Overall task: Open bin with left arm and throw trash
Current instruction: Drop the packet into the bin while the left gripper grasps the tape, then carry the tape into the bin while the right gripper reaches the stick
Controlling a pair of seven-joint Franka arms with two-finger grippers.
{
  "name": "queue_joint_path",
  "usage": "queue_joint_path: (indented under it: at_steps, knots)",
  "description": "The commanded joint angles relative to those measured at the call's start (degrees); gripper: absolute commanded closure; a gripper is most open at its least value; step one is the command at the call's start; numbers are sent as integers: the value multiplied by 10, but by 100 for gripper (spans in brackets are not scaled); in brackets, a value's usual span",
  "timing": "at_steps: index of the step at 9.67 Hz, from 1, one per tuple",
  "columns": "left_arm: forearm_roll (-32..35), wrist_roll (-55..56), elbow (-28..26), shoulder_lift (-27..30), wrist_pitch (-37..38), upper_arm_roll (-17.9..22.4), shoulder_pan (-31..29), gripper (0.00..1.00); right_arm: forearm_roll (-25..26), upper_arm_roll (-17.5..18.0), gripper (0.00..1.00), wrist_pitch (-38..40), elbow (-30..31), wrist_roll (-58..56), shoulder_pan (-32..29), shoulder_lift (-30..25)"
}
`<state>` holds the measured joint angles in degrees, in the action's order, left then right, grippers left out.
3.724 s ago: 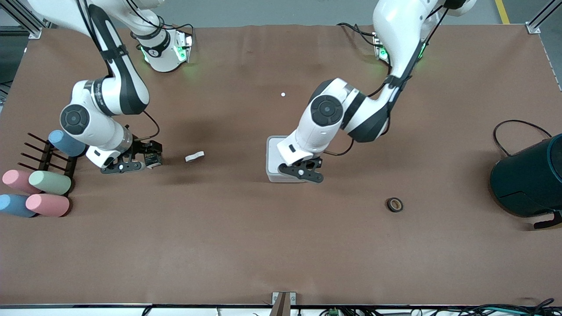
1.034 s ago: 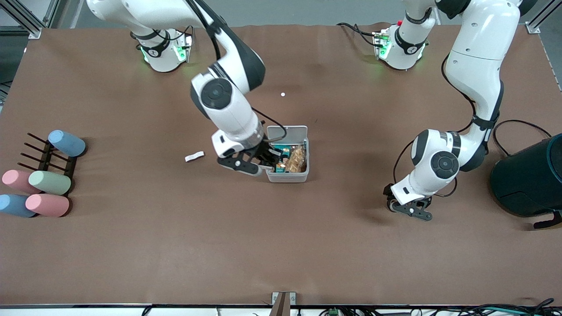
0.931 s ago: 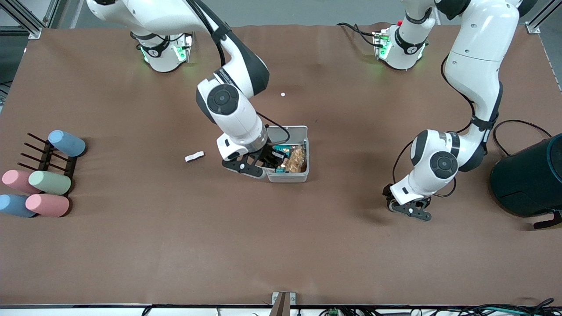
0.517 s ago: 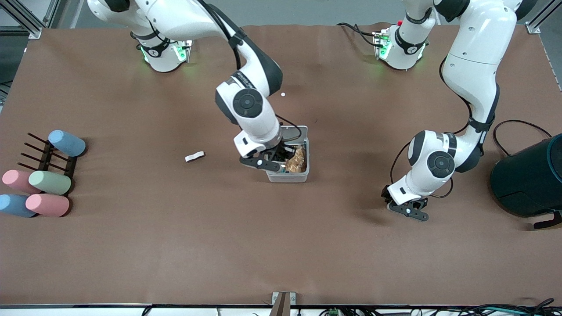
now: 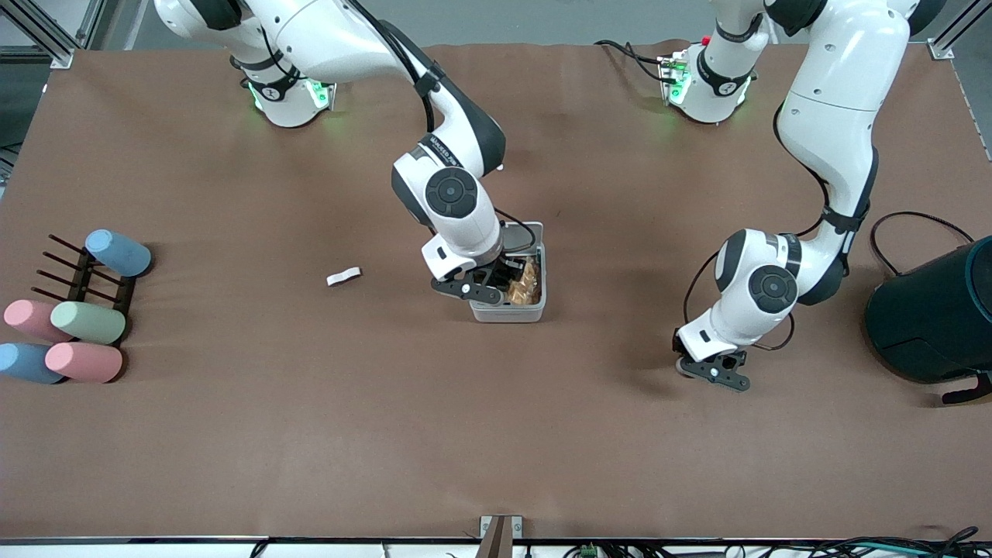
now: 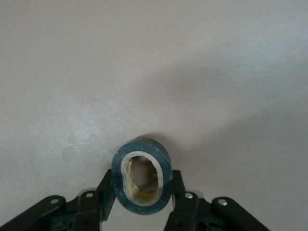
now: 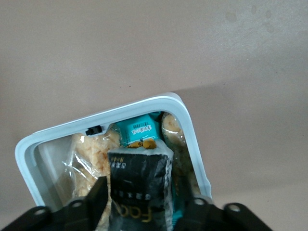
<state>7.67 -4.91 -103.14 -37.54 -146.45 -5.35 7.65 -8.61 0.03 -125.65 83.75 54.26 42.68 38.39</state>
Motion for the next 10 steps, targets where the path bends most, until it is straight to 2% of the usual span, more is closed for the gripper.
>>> queue_joint_path:
  at_steps: [1,3,5,6,7,9,10]
  knots:
    - [2,45,37,54,120,-31,-1,100,10,-1,1,70,-29,12,-6,-12]
    - [1,170,83,75,223,-100,1,100,3,-2,1,129,-74,10,-36,-32]
    - [6,306,97,76,244,-172,5,100,3,-3,4,199,-49,10,-86,-74]
    - [10,367,103,74,244,-193,17,100,9,-3,5,205,-5,8,-121,-87]
    - [11,414,112,68,240,-195,51,100,12,-3,5,177,58,-12,-151,-112]
    - [31,480,120,53,238,-193,99,100,11,-2,1,37,265,-104,-206,-198]
    - [63,515,121,44,238,-193,112,100,12,-3,1,-63,370,-125,-222,-224]
